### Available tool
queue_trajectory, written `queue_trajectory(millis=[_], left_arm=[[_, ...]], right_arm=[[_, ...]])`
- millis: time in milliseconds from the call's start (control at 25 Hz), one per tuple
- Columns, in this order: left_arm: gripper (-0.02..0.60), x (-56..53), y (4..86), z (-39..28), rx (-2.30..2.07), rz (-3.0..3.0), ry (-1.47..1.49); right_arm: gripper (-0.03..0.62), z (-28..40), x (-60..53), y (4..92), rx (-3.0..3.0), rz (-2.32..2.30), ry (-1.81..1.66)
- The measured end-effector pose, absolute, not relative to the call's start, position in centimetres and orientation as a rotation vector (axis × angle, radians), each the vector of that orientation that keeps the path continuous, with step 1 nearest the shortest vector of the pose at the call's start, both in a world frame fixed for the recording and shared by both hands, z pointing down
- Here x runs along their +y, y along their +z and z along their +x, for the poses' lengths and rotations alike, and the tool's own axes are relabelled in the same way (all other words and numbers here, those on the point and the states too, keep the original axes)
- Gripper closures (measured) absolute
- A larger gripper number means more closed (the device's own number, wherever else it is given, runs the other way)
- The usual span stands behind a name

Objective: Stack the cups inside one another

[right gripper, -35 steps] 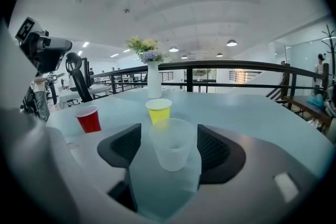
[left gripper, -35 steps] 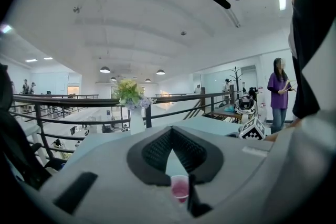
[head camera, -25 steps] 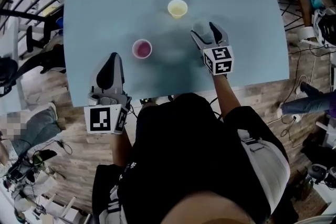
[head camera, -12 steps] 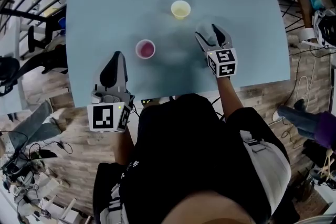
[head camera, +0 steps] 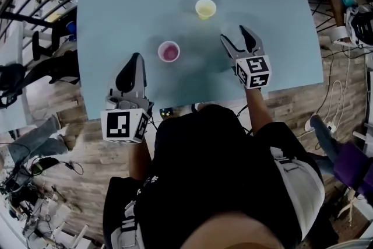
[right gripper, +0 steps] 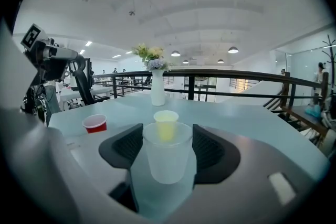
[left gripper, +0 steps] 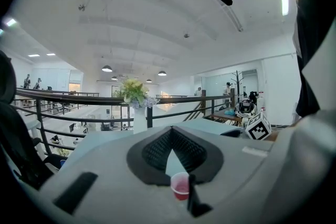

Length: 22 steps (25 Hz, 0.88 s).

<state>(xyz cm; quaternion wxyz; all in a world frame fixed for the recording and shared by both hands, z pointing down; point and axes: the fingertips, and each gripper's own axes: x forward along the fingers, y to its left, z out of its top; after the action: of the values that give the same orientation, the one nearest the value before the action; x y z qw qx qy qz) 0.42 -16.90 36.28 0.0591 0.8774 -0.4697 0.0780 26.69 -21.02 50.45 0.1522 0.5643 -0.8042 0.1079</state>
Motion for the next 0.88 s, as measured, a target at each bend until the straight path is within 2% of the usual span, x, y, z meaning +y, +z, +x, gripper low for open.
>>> queue_trajectory(millis=[880], left_arm=[[0.594,-14.6,34.9,-9.1,-1.53,2.598,0.196]], right_arm=[[0.29,12.1,-19.7,44.8,-2.542,1.392,0.228]])
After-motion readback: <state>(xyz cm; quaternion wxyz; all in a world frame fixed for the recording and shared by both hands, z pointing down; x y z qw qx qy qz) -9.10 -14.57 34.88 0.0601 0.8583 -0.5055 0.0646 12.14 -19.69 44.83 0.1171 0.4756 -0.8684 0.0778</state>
